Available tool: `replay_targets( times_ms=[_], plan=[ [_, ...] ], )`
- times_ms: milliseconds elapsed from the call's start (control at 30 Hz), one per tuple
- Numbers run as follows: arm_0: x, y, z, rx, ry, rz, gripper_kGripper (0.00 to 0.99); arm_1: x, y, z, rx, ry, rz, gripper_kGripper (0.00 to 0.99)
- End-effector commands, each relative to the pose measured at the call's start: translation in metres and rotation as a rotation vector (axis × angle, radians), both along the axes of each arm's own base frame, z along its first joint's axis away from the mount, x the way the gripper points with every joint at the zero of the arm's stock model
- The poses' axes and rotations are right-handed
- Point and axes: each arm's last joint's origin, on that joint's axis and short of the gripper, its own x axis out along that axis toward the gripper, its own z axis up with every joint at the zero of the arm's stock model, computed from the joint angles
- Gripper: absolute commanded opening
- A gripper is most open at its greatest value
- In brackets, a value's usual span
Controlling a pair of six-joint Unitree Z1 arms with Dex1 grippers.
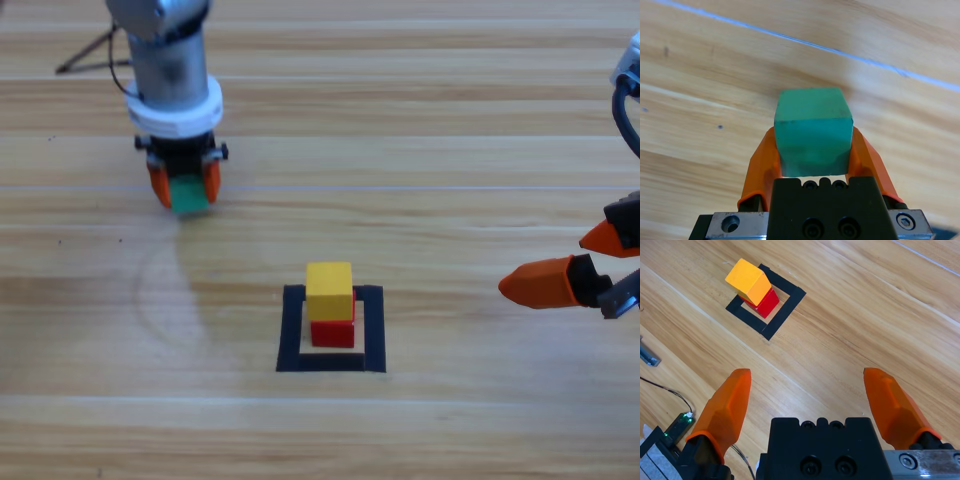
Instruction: Stack the blocks in the rectangular block: red at the bottom, yellow in the middle, green on top
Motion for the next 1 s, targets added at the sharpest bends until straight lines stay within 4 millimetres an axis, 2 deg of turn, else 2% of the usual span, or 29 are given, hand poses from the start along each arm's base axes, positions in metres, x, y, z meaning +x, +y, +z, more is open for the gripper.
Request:
replay_targets(
  times_ms=[33,67,200,433,533,633,800,1000],
  plan=[
    [-0.040,0.010,0.060,-0.033,-0.023,-0.228,0.035,0.008,-0.001,-0.012,-0.033,0.011,-0.029,0.990],
    [-0.056,0.004,0.069,-0.032,-0.023,-0.296,0.035,0.008,-0.001,-0.013,-0.034,0.012,-0.029,0.990],
    [-0.100,-0.013,0.087,-0.036,-0.034,-0.447,0.035,0.008,-0.001,-0.013,-0.035,0.011,-0.030,0.990],
    [-0.150,-0.056,0.107,-0.089,-0.057,-0.663,0.035,0.009,0.000,-0.013,-0.038,0.012,-0.031,0.990],
    [-0.169,-0.067,0.113,-0.089,-0.068,-0.639,0.035,0.009,0.000,-0.013,-0.038,0.012,-0.031,0.990],
    [-0.182,-0.078,0.115,-0.089,-0.076,-0.593,0.035,0.009,0.000,-0.014,-0.039,0.013,-0.031,0.990],
    [-0.193,-0.106,0.101,-0.070,-0.071,-0.447,0.038,0.009,0.000,-0.014,-0.041,0.014,-0.031,0.990],
    [-0.192,-0.130,0.078,-0.046,-0.049,-0.275,0.040,0.009,0.001,-0.014,-0.042,0.014,-0.029,0.990]
  ],
)
